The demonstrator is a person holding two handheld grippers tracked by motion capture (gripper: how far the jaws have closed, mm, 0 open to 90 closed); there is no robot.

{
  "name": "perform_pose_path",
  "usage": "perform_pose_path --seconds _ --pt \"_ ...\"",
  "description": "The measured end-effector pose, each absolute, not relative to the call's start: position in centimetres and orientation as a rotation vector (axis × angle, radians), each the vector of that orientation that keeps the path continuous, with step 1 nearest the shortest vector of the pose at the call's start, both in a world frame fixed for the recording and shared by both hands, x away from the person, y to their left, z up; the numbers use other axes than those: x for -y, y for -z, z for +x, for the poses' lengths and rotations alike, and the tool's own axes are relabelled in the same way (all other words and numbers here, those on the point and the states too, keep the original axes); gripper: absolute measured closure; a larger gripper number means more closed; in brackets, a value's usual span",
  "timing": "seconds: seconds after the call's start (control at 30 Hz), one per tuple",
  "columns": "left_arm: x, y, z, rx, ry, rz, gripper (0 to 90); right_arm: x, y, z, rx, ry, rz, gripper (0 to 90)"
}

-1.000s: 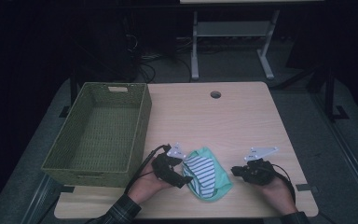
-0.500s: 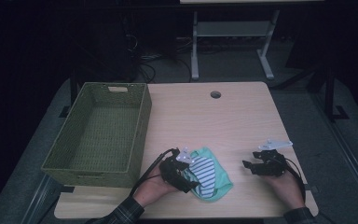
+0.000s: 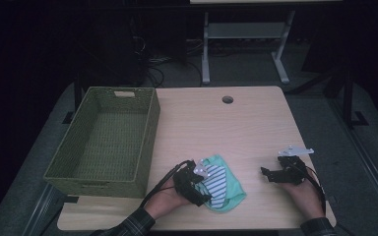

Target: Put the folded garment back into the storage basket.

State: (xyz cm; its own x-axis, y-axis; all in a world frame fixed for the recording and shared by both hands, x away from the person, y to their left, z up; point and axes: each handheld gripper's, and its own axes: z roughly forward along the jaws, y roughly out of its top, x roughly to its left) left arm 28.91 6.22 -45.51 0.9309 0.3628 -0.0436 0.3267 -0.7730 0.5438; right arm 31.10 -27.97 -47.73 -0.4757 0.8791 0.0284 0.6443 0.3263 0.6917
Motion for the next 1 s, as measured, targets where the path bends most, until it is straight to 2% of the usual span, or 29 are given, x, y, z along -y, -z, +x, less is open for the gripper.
perform_pose_path --seconds 0.2,0.33,0.57,0.83,1.0 --pt "-6.21 45.53 28.86 -0.485 -0.097 2.529 22.3 28.03 47.93 31.06 -2.233 -0.945 1.343 16.2" --pt "-6.01 45.38 28.85 -0.494 -0.127 2.548 26.2 28.12 48.18 30.99 -2.215 -0.969 1.330 14.7" --pt "-6.10 45.04 29.15 -0.492 -0.125 2.564 41.6 28.11 48.22 30.99 -2.212 -0.969 1.333 13.9" --pt "-6.41 44.76 29.70 -0.476 -0.112 2.579 66.5 28.10 48.22 31.00 -2.209 -0.966 1.340 13.5" --pt "-6.32 44.68 29.84 -0.483 -0.110 2.586 73.7 28.10 48.22 31.00 -2.209 -0.966 1.340 13.5"
